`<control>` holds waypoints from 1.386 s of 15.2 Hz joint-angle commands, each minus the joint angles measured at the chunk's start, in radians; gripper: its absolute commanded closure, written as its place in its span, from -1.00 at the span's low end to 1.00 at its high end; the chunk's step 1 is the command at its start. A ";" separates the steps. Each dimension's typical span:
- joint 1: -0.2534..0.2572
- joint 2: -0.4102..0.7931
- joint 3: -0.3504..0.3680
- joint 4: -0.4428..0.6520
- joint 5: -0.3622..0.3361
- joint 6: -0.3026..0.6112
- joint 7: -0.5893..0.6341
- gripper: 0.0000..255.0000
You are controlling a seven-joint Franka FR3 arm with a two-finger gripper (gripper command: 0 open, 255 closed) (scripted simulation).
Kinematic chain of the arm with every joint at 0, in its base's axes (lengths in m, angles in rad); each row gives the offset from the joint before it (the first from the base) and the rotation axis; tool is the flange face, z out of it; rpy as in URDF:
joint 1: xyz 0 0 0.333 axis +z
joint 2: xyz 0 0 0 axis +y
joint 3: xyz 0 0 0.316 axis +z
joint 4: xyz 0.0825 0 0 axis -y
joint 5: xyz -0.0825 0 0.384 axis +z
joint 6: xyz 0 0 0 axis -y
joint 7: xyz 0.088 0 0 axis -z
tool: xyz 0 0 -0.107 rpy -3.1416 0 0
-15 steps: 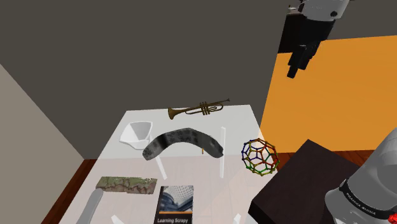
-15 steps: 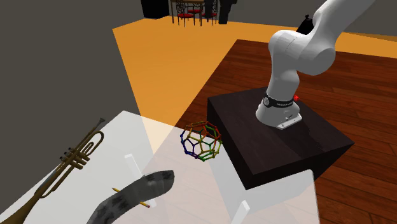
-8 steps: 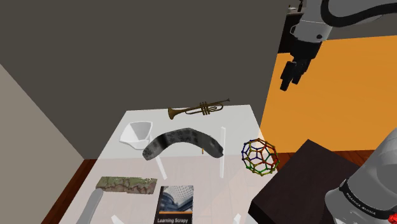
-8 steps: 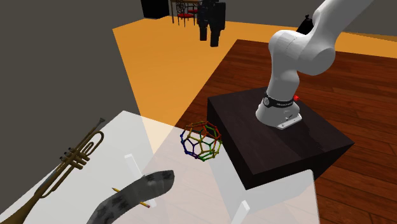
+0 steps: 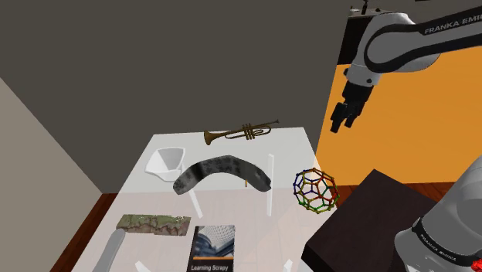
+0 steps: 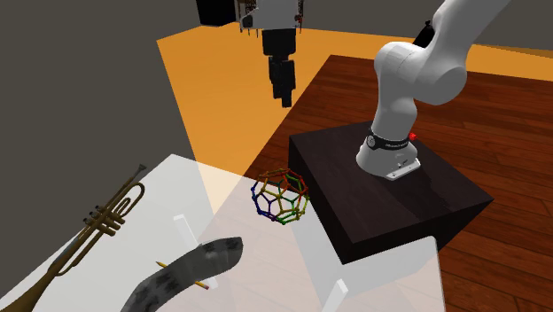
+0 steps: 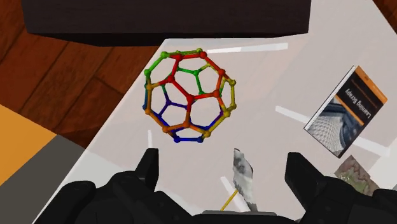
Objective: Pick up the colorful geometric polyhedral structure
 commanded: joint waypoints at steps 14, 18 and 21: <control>0.131 0.543 -0.176 -0.068 0.496 0.384 -0.392 -1.00; 0.134 0.662 -0.163 -0.040 0.640 0.404 -0.504 -1.00; 0.133 0.716 -0.151 -0.028 0.698 0.423 -0.558 -1.00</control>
